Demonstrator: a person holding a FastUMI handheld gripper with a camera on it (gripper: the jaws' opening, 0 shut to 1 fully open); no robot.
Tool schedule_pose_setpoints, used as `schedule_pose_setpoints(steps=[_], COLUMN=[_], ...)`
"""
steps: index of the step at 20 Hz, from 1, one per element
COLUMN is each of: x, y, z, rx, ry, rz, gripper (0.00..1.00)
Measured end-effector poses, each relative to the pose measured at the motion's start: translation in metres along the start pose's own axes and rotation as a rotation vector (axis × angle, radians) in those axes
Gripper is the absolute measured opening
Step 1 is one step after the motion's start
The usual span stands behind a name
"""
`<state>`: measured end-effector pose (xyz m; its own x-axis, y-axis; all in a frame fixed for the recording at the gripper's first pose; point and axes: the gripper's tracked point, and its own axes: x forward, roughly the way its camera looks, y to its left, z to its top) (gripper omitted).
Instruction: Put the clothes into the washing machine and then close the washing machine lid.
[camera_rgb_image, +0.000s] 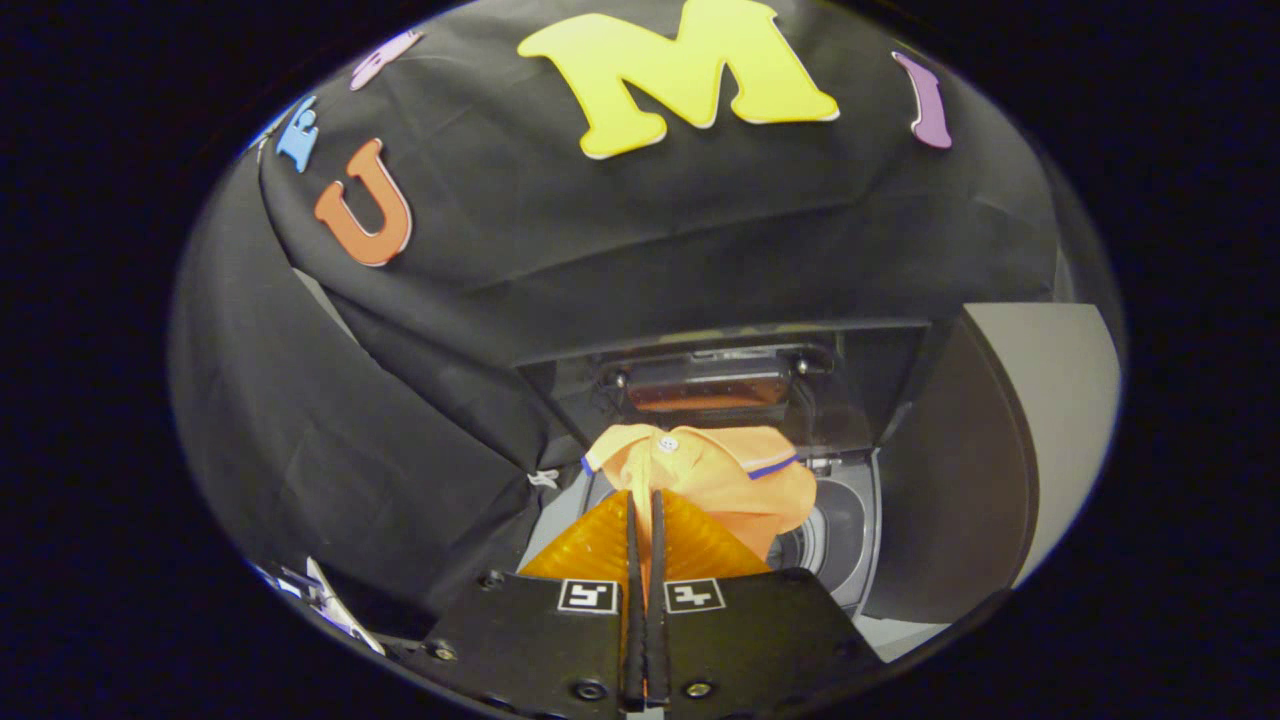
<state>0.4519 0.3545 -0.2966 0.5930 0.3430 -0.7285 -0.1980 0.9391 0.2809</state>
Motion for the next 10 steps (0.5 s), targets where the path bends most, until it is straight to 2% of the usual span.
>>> schedule_pose_setpoints(steps=[5,10], x=[0.030,0.032], y=[-0.010,-0.008], z=[-0.013,-0.017], rx=[0.001,-0.005], ry=[0.049,0.080], rz=[-0.035,-0.066], gripper=[0.04,0.04])
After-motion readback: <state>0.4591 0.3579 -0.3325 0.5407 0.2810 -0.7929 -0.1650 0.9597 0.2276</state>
